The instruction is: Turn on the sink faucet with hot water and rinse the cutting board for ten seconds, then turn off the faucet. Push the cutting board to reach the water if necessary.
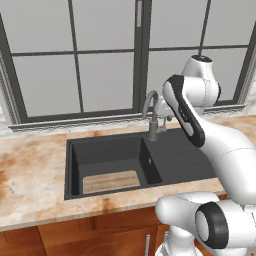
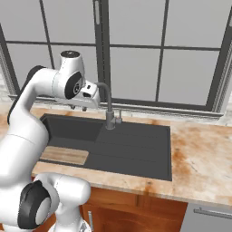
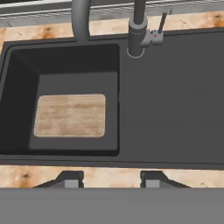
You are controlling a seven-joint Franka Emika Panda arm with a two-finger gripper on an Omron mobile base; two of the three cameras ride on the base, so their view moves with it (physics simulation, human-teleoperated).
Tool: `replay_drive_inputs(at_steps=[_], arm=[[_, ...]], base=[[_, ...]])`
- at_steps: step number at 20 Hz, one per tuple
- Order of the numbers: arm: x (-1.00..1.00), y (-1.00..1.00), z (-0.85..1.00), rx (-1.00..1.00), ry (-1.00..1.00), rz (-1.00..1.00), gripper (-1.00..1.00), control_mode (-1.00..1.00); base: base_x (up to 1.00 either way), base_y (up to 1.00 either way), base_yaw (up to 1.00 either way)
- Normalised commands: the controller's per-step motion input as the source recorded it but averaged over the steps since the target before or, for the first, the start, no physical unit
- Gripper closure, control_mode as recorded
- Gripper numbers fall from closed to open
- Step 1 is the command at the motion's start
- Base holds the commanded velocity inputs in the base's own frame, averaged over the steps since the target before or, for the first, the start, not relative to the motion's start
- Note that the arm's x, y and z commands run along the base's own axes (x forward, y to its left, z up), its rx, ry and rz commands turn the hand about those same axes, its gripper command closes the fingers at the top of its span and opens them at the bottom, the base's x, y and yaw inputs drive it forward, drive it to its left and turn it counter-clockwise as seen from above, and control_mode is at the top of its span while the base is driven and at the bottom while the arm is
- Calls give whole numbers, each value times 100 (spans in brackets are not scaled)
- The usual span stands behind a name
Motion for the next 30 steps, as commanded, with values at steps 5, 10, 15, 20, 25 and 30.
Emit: replay_drive_inputs(at_steps=[5, 10, 15, 20, 25, 30], arm=[[0, -3, -5, 0, -3, 0, -100, -100], [0, -4, -1, 0, 0, 0, -100, -100], [0, -14, -1, 0, -2, 0, -100, -100], [0, -12, -6, 0, -12, 0, -100, -100], [0, -22, -17, 0, -24, 0, -100, -100], [3, -26, -20, 1, -25, 0, -100, -100]], base=[[0, 0, 0], [0, 0, 0], [0, 0, 0], [0, 0, 0], [0, 0, 0], [0, 0, 0]])
